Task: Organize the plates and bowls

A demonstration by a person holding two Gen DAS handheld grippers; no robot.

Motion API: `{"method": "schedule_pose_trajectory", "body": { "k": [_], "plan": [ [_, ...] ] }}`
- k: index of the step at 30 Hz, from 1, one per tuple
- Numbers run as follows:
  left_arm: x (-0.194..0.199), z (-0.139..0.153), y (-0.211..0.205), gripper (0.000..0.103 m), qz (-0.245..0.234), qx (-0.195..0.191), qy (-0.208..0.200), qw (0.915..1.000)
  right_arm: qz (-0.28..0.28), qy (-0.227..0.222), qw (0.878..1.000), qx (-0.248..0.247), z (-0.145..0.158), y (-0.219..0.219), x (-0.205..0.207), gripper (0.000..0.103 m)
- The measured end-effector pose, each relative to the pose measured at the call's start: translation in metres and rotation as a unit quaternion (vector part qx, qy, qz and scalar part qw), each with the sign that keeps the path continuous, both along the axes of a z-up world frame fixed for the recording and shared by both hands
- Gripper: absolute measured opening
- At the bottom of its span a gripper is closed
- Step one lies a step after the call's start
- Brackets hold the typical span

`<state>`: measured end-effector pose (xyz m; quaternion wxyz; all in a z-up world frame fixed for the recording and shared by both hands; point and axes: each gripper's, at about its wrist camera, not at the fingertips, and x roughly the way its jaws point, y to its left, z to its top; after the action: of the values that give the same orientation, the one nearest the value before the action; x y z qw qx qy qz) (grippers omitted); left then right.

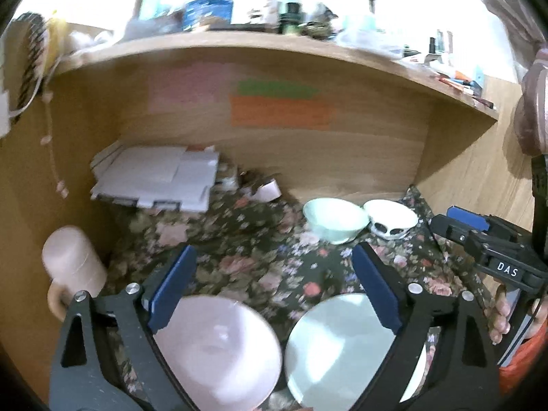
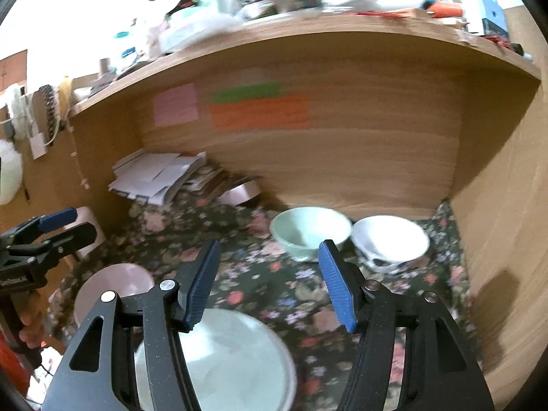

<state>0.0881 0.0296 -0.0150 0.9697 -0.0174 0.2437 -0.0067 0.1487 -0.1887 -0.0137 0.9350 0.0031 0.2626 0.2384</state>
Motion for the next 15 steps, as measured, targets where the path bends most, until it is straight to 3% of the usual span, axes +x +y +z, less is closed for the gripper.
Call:
{"method": "schedule_pose_trajectory", "body": {
  "k": [8, 15],
  "plan": [
    [0.051, 0.003, -0.028, 0.099, -0.021, 0.017, 0.013, 0.9995, -0.029, 0.003, 1.000, -0.002, -0.002, -0.023, 0.041, 0.056],
    [0.113, -0.015, -0.039, 0.100, -0.030, 0.040, 0.055, 0.9973, -0.039, 0.041, 0.998, -0.011, -0.030, -0.020, 0.087, 0.056]
  ]
}}
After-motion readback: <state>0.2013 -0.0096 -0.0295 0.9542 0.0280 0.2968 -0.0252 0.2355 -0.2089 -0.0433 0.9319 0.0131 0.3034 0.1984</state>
